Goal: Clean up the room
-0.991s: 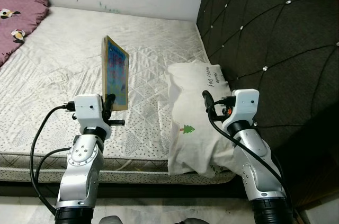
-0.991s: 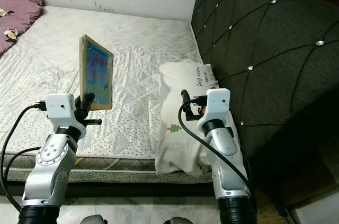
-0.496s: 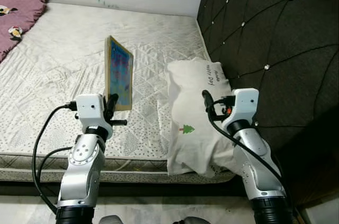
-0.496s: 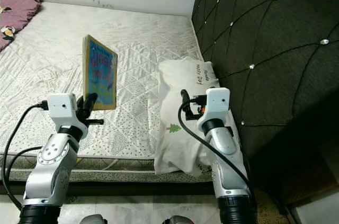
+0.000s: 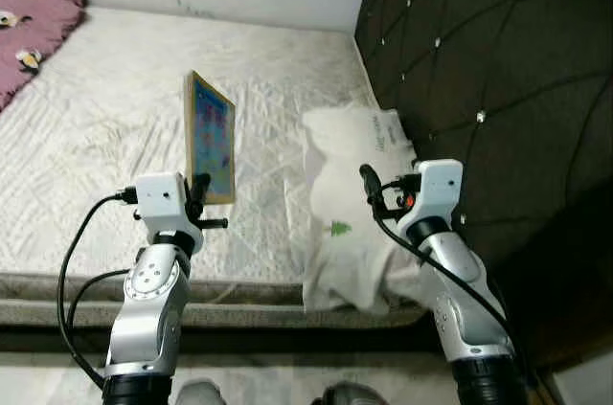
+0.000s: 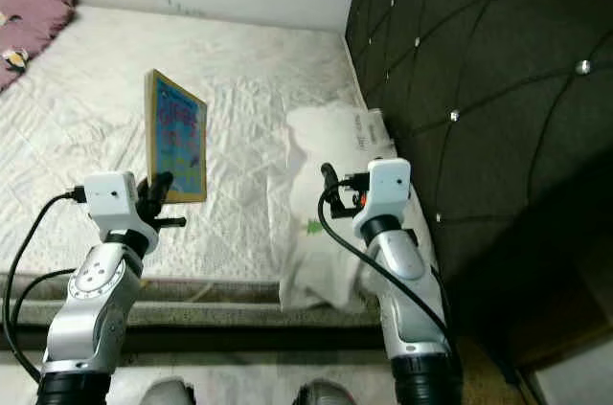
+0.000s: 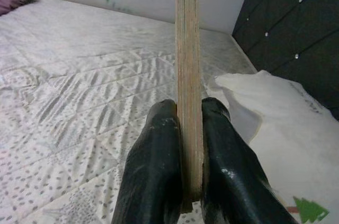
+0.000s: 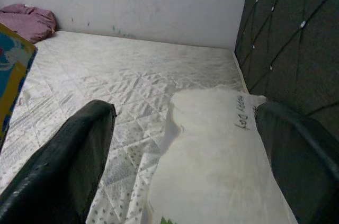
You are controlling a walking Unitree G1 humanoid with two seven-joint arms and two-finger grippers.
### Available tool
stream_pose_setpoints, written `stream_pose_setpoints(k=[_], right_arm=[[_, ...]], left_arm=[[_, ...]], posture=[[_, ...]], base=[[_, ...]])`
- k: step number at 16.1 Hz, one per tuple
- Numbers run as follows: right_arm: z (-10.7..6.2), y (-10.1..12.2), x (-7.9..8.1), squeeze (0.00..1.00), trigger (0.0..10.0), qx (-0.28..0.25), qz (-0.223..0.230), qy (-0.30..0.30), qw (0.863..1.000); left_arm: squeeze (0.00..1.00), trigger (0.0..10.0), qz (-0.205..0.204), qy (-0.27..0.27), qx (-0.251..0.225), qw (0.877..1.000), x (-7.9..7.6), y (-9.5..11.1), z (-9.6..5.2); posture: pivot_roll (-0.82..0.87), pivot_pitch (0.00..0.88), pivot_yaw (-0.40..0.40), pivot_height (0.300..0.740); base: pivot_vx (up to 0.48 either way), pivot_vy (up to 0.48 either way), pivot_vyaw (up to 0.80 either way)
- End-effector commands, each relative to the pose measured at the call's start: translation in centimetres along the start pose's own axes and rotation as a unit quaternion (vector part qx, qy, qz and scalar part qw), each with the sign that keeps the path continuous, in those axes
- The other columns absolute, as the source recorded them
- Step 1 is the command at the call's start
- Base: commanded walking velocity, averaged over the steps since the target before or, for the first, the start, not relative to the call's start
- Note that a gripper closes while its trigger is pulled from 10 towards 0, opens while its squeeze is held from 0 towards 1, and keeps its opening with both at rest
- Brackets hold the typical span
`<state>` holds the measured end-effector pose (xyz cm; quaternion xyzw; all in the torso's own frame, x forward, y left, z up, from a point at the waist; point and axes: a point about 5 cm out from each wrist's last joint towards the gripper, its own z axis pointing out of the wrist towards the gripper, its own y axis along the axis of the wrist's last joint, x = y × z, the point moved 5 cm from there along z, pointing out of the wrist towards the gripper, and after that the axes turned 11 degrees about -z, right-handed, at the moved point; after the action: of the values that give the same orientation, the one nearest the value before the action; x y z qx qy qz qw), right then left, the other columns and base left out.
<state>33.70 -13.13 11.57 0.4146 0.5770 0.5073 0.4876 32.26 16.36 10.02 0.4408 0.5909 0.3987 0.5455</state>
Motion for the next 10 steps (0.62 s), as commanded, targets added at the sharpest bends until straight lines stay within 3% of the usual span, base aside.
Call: stream_pose_setpoints(k=[1, 7, 10], right_arm=[[-0.04, 0.23, -0.16, 0.00, 10.0, -0.001, -0.004, 0.001, 1.000], [0.10, 0.23, -0.21, 0.00, 10.0, -0.001, -0.006, 0.002, 1.000], [0.16, 0.26, -0.15, 0.00, 10.0, -0.001, -0.006, 0.003, 1.000]], left_arm=[[0.00, 10.0, 0.008, -0.007, -0.032, 0.999, -0.47, 1.55, 0.19], [0.00, 10.0, 0.003, -0.014, -0.041, 0.999, -0.29, 2.11, 0.25], [0.00, 10.0, 0.002, -0.014, -0.041, 0.999, -0.27, 2.12, 0.26]], posture=[[-0.01, 0.000, -0.090, 0.658], [-0.01, 0.000, -0.096, 0.658], [-0.01, 0.000, -0.098, 0.658]], base=[[0.000, 0.000, 0.00], [0.000, 0.000, 0.00], [0.259, 0.000, 0.00]])
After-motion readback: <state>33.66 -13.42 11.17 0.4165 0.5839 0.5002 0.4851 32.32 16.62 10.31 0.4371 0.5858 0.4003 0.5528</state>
